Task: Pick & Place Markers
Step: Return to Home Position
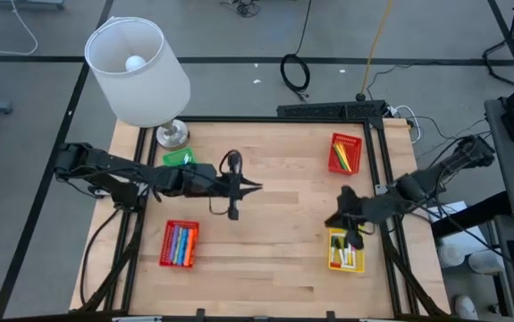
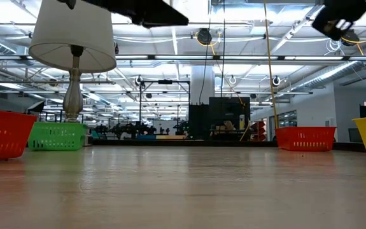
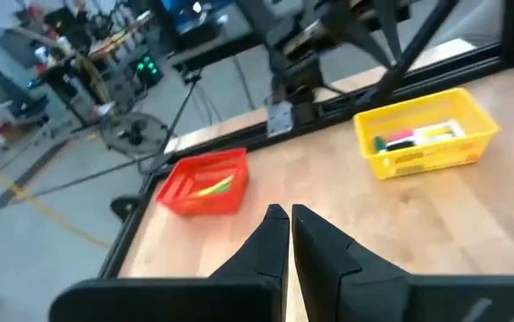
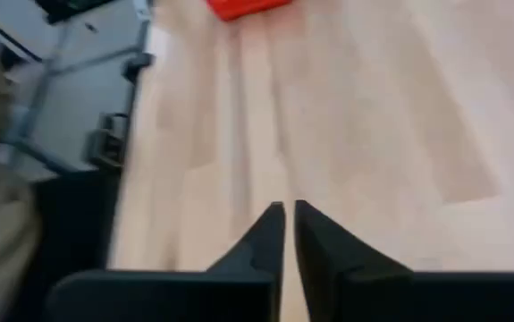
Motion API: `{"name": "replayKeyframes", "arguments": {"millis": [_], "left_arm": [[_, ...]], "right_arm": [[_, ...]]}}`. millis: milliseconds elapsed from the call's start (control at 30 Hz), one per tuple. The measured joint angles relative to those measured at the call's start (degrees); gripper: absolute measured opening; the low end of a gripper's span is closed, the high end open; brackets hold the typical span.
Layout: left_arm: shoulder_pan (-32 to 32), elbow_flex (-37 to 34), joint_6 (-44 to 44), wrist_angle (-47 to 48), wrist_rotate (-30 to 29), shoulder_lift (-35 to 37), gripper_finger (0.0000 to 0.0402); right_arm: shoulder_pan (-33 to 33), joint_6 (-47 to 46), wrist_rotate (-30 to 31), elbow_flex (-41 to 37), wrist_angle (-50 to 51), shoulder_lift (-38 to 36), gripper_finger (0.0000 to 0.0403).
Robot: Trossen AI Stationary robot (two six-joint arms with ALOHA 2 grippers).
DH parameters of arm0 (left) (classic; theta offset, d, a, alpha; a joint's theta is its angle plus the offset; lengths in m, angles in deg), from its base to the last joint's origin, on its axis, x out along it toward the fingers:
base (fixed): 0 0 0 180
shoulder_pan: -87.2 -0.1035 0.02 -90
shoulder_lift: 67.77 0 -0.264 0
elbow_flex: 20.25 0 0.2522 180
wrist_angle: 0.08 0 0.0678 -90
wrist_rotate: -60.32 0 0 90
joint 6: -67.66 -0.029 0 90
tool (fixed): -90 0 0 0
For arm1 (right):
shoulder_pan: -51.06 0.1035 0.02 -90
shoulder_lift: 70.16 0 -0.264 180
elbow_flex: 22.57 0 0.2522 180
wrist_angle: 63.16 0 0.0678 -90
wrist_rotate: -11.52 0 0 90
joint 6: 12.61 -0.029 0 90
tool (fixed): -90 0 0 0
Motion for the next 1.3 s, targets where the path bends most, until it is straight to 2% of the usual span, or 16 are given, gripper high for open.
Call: {"name": "replayKeyframes", "arguments": {"millis": [67,200,500,667,767,933,1067,1300], "left_arm": [[-1.3,0.0,0.7,0.6,0.2,0.0,0.0026],[-4.0,0.0,0.6,3.8,0.5,0.0,0.0026],[-9.6,0.0,1.8,6.2,1.2,0.0,0.0026],[-12.5,0.0,1.9,5.7,7.5,0.0,0.0026],[-13.7,0.0,2.0,4.5,10.9,0.0,0.0026],[-14.8,0.0,2.8,3.8,12.4,0.0,0.0026],[-15.3,0.0,5.0,2.0,12.5,0.0,0.0026],[-15.1,0.0,12.9,0.9,12.4,0.0,0.0026]], "right_arm": [[-2.2,3.9,-0.1,1.4,1.2,1.4,0.0006],[-5.1,8.5,-0.2,1.5,1.9,2.7,0.0009],[-9.0,10.1,-0.5,1.5,5.0,2.8,0.0001],[-9.2,7.1,0.0,1.5,10.7,2.7,0.0001],[-9.1,2.2,1.3,1.5,15.1,2.8,0.0001],[-7.7,-5.3,4.4,0.1,20.1,2.7,0.0],[-6.3,-7.8,5.5,-4.3,19.1,2.7,0.0],[-1.8,-4.8,5.6,-14.1,3.6,2.8,0.0]]}}
